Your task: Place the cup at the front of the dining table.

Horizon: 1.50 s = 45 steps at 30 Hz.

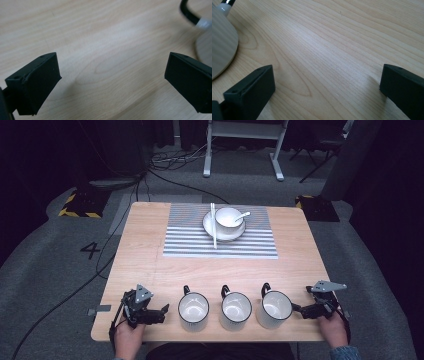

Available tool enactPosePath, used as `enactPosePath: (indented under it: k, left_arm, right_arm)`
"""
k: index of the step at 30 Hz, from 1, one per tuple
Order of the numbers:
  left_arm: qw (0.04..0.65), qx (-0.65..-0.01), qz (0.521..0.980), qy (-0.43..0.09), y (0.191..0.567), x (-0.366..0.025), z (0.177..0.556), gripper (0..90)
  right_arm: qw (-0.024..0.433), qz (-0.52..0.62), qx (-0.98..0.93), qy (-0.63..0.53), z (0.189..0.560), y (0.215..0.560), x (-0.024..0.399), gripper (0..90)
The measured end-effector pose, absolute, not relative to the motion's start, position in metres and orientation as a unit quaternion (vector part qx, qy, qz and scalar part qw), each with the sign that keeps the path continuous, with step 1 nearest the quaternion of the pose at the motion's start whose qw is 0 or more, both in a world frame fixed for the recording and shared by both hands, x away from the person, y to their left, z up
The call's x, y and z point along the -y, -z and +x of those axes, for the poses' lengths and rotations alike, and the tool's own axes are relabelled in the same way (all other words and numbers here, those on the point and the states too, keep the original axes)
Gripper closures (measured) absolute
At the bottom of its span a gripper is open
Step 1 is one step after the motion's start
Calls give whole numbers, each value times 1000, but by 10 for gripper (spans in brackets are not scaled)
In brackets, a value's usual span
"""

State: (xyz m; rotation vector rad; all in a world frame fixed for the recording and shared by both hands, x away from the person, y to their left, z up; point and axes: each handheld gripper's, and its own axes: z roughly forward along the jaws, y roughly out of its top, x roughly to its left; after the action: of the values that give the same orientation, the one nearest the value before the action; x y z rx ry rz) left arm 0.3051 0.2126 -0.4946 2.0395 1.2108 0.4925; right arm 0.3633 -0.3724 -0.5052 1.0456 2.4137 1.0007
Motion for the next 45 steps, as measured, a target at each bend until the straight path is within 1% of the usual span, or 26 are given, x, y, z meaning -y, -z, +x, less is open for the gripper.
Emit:
enactPosePath:
  k: [1,2,5,10,15,23,27,30,34,39,41,43,44,45]
  left_arm:
    - [378,-459,778,-201,489,-214,301,3]
    - [378,-459,778,-201,489,-214,301,3]
    - [423,-443,760,-219,478,-213,290,3]
    - [443,-431,752,-230,470,-209,283,3]
    - [464,-431,739,-228,464,-205,276,3]
    - [476,-452,718,-234,450,-197,264,3]
    - [473,-451,717,-243,444,-191,259,3]
    - [468,-446,726,-235,441,-185,255,3]
    - [464,-437,730,-247,437,-178,249,3]
    - [482,-445,718,-234,436,-178,247,3]
    - [496,-436,717,-223,436,-178,245,4]
    - [493,-439,715,-229,436,-176,244,5]
    - [496,-443,711,-228,436,-174,242,11]
    - [498,-440,713,-227,436,-172,241,38]
  right_arm:
    - [163,366,-846,-351,363,505,372,1]
    - [163,367,-846,-351,363,505,372,1]
    - [162,367,-846,-351,363,505,372,1]
    - [162,367,-846,-351,363,505,372,1]
    - [162,366,-846,-352,363,505,372,1]
    - [162,367,-846,-351,363,505,372,1]
    - [162,367,-846,-351,363,505,372,1]
    - [161,366,-846,-352,363,505,372,1]
    - [160,367,-846,-351,362,505,372,1]
    - [159,366,-847,-351,362,505,372,1]
    - [159,366,-847,-351,362,505,372,1]
    - [159,366,-847,-351,362,505,372,1]
    - [159,366,-847,-351,362,505,372,1]
    - [159,366,-847,-351,362,505,372,1]
